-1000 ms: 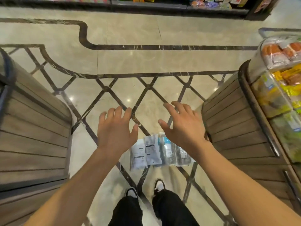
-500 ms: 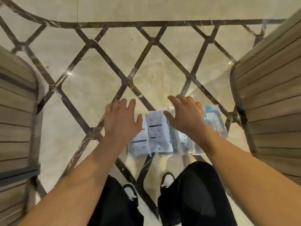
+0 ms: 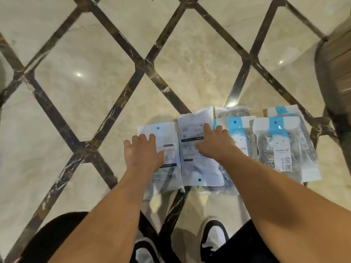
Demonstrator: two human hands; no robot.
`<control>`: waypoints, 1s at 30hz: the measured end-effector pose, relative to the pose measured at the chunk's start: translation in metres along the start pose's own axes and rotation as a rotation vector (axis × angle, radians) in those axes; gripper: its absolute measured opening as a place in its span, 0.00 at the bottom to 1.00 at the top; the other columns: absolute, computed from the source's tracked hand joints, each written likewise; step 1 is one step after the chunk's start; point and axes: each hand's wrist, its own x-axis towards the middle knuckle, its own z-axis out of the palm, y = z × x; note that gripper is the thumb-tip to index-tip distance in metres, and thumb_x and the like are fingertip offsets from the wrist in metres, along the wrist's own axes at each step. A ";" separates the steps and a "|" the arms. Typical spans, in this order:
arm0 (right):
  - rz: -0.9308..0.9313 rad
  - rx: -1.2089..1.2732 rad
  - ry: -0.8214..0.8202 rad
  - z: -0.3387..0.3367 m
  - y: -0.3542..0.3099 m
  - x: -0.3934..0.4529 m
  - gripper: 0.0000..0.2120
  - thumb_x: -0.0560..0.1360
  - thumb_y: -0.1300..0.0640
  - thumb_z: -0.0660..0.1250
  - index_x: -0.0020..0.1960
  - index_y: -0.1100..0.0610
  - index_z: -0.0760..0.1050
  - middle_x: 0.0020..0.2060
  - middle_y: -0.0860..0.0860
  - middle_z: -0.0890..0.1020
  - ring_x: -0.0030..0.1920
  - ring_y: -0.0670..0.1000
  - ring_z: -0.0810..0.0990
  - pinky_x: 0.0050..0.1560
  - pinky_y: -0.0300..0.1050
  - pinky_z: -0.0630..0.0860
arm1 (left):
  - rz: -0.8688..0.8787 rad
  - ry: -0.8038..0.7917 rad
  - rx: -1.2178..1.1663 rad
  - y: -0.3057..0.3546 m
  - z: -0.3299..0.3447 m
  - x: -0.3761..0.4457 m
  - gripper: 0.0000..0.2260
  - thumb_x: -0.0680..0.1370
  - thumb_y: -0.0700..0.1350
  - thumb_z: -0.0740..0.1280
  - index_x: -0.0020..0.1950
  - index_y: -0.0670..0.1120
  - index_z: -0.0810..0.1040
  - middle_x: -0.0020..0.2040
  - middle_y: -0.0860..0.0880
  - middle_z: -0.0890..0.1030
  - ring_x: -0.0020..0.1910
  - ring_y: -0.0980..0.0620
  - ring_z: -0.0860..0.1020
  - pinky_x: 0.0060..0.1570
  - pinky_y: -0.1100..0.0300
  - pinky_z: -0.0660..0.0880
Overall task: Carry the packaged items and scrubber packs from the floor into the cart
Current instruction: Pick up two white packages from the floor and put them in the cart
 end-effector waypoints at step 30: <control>0.121 0.582 0.061 0.021 -0.027 0.023 0.32 0.80 0.50 0.71 0.72 0.59 0.54 0.65 0.63 0.75 0.64 0.67 0.78 0.62 0.62 0.77 | -0.288 -0.175 -1.234 0.023 0.039 0.038 0.30 0.78 0.53 0.75 0.73 0.46 0.63 0.64 0.47 0.78 0.62 0.43 0.77 0.58 0.52 0.74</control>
